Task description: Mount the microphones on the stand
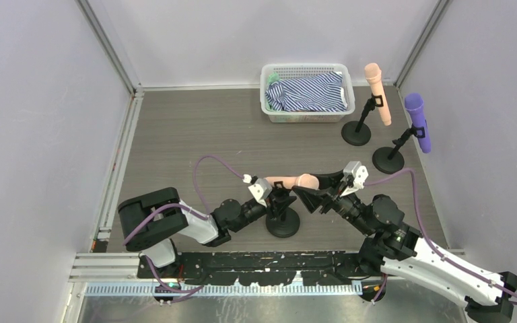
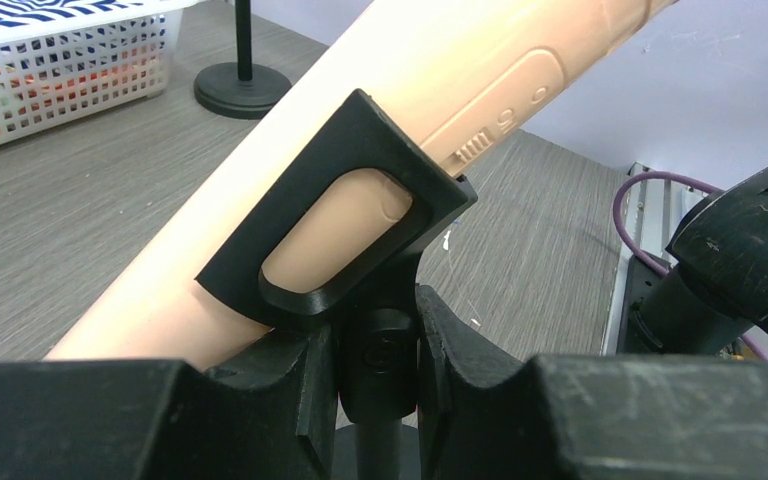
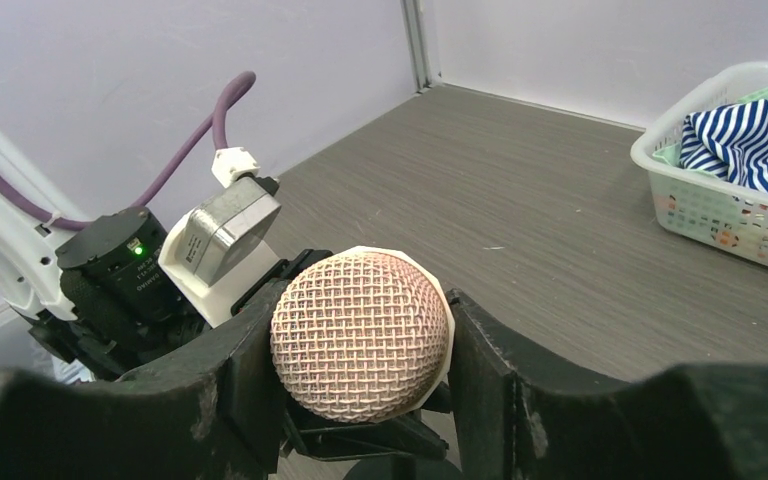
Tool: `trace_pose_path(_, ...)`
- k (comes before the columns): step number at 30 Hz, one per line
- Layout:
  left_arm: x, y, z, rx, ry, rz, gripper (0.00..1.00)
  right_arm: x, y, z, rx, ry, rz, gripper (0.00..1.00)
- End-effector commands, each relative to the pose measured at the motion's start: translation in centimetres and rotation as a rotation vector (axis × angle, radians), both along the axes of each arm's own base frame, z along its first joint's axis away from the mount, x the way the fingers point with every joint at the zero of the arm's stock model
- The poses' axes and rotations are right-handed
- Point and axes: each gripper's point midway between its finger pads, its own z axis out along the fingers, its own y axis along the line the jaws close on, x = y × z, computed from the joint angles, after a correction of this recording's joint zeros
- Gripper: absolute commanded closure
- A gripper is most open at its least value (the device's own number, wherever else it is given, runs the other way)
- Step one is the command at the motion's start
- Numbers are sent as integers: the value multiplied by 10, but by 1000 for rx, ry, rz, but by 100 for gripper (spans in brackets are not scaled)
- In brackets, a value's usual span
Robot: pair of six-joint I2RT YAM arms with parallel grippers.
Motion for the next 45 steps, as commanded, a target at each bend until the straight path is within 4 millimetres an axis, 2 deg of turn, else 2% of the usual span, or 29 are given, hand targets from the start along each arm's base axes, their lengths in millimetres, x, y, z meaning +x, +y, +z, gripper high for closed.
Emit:
trace_pose_path(1, -5, -7, 12, -34, -21, -30, 100, 2, 1, 9, 7, -20, -7, 71)
trace_pose_path(7, -6, -8, 13, -33, -25, -36, 100, 6, 2, -18, -74, 16, -17, 99)
trace_pose_path(13, -7, -11, 12, -16, -26, -50, 100, 10, 4, -58, -161, 78, -32, 99)
trace_pose_path(19, -8, -12, 11, -8, -29, -51, 100, 13, 6, -82, -217, 114, -39, 99)
trace_pose_path(41, -9, -11, 12, -10, -31, -50, 100, 12, 9, -126, -338, 185, -23, 99)
trace_pose_path(45, -8, -10, 11, -8, -30, -45, 100, 12, 9, -120, -321, 174, -25, 99)
